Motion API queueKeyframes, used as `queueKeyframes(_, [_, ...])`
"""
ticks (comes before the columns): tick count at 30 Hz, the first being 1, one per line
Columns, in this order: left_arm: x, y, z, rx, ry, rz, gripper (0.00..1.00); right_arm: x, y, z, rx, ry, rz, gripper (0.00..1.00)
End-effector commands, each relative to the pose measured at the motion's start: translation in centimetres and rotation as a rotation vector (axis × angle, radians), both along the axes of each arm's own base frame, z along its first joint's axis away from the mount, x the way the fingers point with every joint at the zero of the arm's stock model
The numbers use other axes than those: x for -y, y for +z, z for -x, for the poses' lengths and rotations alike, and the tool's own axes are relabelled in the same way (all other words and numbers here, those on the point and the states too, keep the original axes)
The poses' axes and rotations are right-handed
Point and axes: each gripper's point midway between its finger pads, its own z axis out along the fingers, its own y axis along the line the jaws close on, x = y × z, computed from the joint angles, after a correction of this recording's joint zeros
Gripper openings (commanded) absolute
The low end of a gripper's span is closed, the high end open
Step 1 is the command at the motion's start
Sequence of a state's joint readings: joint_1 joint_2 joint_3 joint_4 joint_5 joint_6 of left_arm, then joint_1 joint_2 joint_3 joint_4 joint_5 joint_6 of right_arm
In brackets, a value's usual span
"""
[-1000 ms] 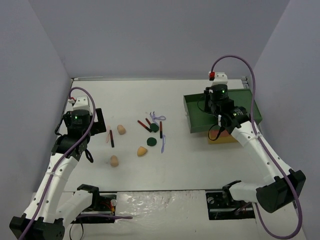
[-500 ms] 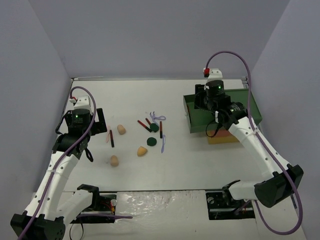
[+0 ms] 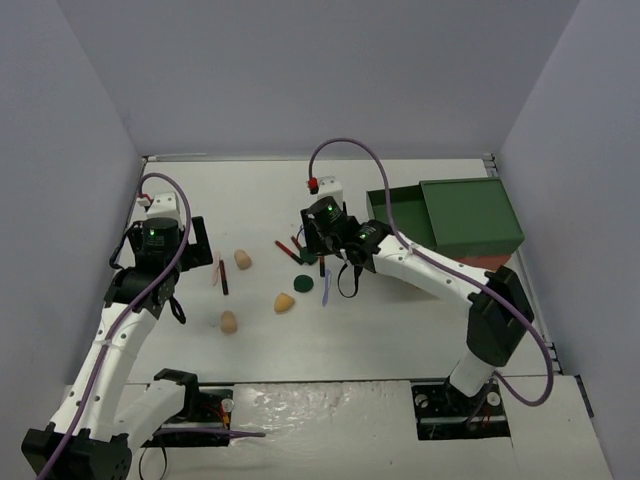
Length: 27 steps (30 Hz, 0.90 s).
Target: Organize the makeup
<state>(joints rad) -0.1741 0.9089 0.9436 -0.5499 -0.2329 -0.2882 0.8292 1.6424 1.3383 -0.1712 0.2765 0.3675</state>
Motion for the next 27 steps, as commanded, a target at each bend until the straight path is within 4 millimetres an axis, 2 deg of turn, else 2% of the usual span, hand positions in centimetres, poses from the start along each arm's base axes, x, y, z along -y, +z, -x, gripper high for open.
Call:
queueKeyframes(1, [-0.3, 3.1, -0.7, 0.093, 0.018, 0.008, 0.97, -0.8, -1.4, -1.8, 0.033, -0.091, -0.065, 0.47])
queueKeyframes(3, [-0.4, 3.1, -0.7, 0.092, 0.019, 0.008, 0.97, -1.0, -4.1, -2.0, 0.006, -0.095, -0.036, 0.47])
queueKeyframes(13, [-0.3, 3.1, -0.7, 0.091, 0.016, 0.011, 0.97, -0.5, -11.1, -2.8, -0.072, -0.125, 0.010, 0.40])
queueKeyframes(24, [-0.2, 3.1, -0.7, 0.089, 0.013, 0.013, 0.97, 0.2, -15.9, -2.8, -0.134, -0.127, 0.048, 0.34])
queueKeyframes(27, [-0.3, 3.1, -0.7, 0.091, 0.014, 0.013, 0.97, 0.2, -16.6, -2.6, -0.142, -0.121, 0.048, 0.26])
